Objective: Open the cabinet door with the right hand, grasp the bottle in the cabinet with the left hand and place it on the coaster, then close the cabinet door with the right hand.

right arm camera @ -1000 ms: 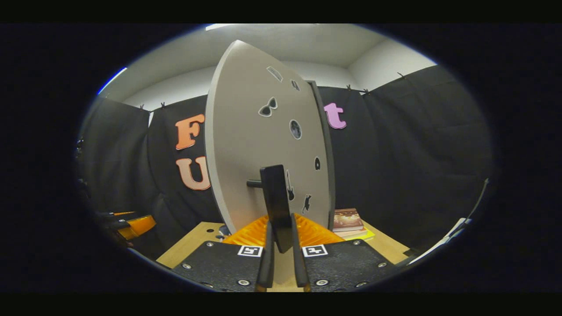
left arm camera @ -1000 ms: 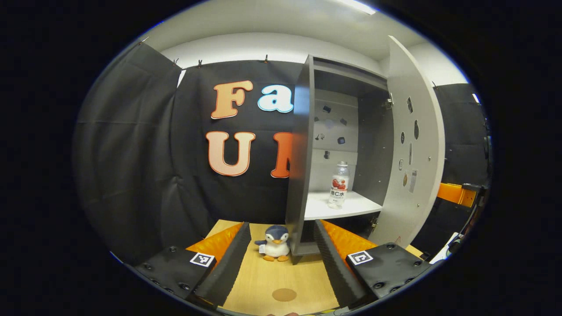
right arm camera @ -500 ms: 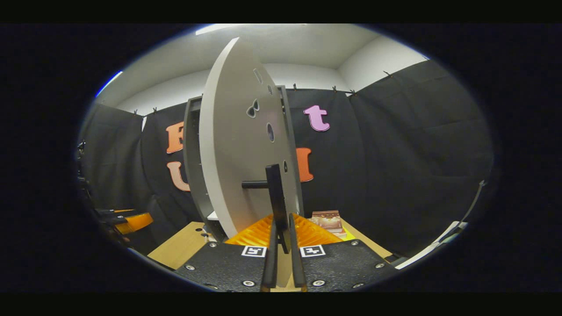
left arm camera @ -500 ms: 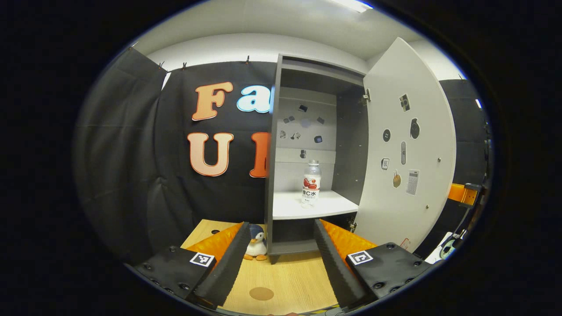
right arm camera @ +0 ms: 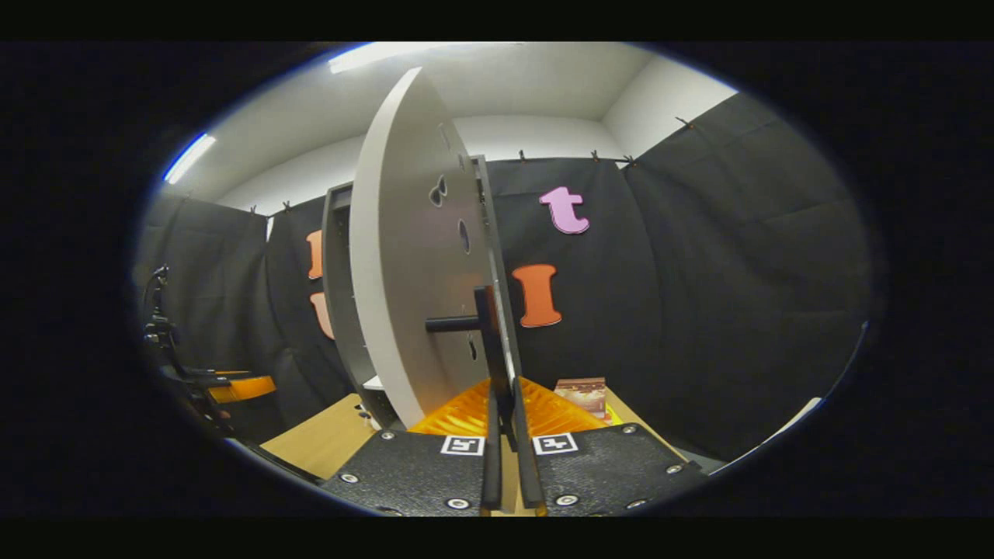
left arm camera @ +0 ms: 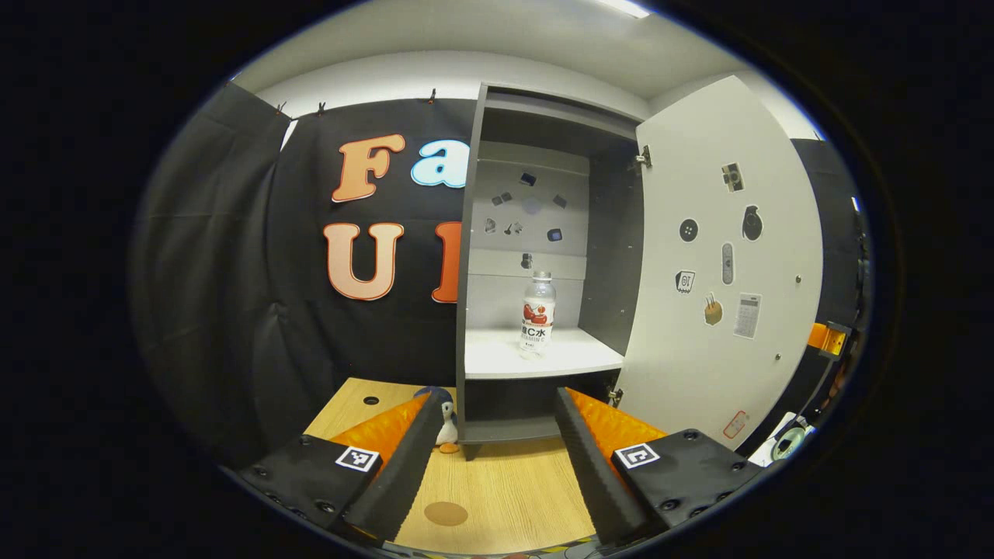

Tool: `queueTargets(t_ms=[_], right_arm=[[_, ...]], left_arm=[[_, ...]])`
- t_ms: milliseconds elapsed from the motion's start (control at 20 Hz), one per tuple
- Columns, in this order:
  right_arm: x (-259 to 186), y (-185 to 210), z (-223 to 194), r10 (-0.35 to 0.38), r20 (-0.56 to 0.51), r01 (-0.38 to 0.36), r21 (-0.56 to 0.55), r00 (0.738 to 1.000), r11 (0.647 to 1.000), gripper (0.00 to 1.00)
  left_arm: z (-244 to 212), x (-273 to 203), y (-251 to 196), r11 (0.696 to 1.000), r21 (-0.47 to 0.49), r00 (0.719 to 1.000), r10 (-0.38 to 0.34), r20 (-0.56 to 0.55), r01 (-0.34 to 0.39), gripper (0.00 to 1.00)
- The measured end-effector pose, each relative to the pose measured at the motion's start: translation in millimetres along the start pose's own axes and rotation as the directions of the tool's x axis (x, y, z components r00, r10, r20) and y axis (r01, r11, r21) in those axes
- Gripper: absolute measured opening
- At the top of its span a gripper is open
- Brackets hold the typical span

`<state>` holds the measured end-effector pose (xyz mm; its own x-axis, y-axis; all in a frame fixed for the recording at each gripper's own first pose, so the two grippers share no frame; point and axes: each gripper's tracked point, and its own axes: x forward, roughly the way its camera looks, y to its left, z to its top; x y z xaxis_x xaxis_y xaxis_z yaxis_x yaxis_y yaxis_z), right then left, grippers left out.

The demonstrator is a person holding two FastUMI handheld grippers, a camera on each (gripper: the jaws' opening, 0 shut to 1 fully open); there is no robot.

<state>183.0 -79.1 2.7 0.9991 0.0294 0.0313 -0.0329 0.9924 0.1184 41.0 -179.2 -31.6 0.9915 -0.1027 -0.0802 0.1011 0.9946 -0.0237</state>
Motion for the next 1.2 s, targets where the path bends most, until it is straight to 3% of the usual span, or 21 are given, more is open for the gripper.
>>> queueTargets(t_ms=[200,250,300,400,600,650,750,800,850,900,950,1000,1050,1200], right_arm=[[1.5,-6.4,0.7,0.014,0.005,-0.014,0.002,1.000,1.000,0.08],[2.0,-5.1,0.4,0.024,0.007,-0.024,0.003,1.000,1.000,0.19],[2.6,-5.4,0.7,0.030,0.005,-0.030,0.006,1.000,1.000,0.00],[2.7,-6.2,1.4,0.027,0.006,-0.027,0.006,1.000,1.000,0.19],[-2.3,-7.8,-0.3,0.012,0.003,-0.012,0.005,1.000,1.000,0.02],[-4.3,-7.9,2.1,0.008,0.012,-0.008,0.011,1.000,1.000,0.13],[-4.2,-7.6,5.1,0.000,0.029,0.000,0.010,1.000,1.000,0.13],[-5.0,-8.6,4.5,0.000,0.028,0.000,0.006,1.000,1.000,0.24],[-8.1,-9.6,4.0,-0.006,0.028,0.005,0.004,1.000,1.000,0.27],[-10.3,-11.9,5.4,-0.015,0.031,0.015,-0.004,0.999,1.000,0.07],[-13.1,-13.7,5.6,-0.025,0.032,0.026,-0.009,0.999,1.000,0.18],[-15.7,-11.9,6.0,-0.024,0.031,0.025,-0.007,0.999,1.000,0.07],[-19.2,-8.4,7.3,-0.023,0.038,0.023,-0.007,0.999,1.000,0.18],[-27.3,-4.1,14.4,-0.012,0.070,0.014,-0.021,0.997,1.000,0.18]], left_arm=[[4.1,1.9,-13.7,1.000,0.017,1.000,-0.006,0.010,0.006,0.95],[5.1,1.3,-17.5,1.000,0.024,1.000,-0.011,0.012,0.011,0.95],[4.6,1.6,-19.1,1.000,0.029,1.000,-0.012,0.012,0.011,0.95],[4.7,-0.9,-22.3,0.999,0.031,1.000,-0.013,0.015,0.013,0.94],[7.5,-3.7,-19.6,1.000,0.029,1.000,-0.003,0.021,0.003,0.95],[7.4,-6.3,-18.7,1.000,0.028,1.000,-0.001,0.021,0.000,0.95],[7.4,-6.4,-17.2,1.000,0.025,1.000,0.002,0.019,-0.003,0.95],[5.1,-6.8,-19.5,1.000,0.023,1.000,-0.001,0.015,0.001,0.95],[4.0,-7.2,-20.5,1.000,0.021,1.000,-0.003,0.013,0.003,0.94],[3.6,-7.2,-20.9,1.000,0.019,1.000,-0.006,0.013,0.006,0.94],[3.1,-8.7,-21.9,1.000,0.018,1.000,-0.009,0.014,0.009,0.95],[5.3,-9.3,-22.0,1.000,0.018,1.000,-0.009,0.016,0.009,0.95],[5.5,-8.7,-21.8,1.000,0.017,1.000,-0.011,0.017,0.010,0.94],[7.3,-9.4,-19.2,1.000,0.019,1.000,-0.006,0.028,0.005,0.94]])
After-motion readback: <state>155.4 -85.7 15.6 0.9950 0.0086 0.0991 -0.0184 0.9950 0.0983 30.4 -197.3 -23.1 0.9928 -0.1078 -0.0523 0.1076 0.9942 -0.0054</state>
